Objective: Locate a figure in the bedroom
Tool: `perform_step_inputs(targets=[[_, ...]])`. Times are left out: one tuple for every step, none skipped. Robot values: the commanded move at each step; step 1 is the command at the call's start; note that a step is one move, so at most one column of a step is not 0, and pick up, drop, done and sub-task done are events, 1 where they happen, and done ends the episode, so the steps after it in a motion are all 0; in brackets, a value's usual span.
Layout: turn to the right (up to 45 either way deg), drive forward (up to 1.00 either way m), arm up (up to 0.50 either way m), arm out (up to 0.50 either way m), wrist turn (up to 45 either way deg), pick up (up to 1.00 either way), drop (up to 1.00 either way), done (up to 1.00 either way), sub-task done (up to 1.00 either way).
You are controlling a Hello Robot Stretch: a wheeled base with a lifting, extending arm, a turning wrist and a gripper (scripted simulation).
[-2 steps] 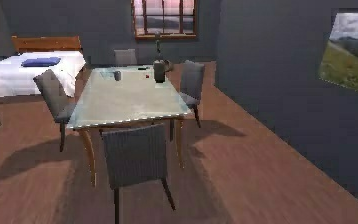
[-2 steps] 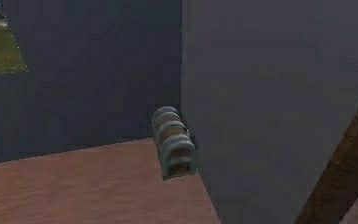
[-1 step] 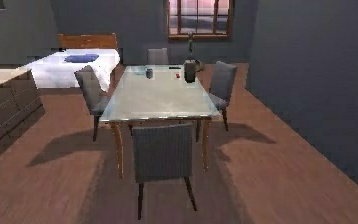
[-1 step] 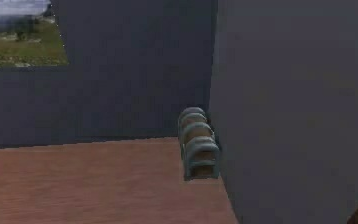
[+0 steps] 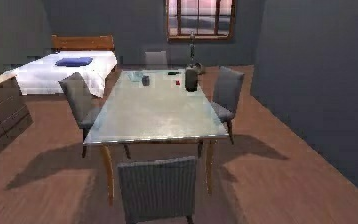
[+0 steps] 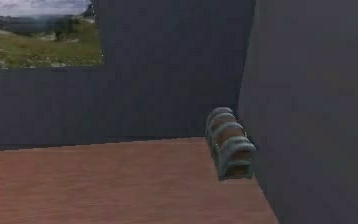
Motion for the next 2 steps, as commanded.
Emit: perform_step_inputs(targets=[[-45.0, 0.00, 0.00, 0.00, 0.0, 0.00, 0.00, 0.00, 0.00], [-3.0, 0.00, 0.00, 0.00, 0.0, 0.00, 0.00, 0.00, 0.00]])
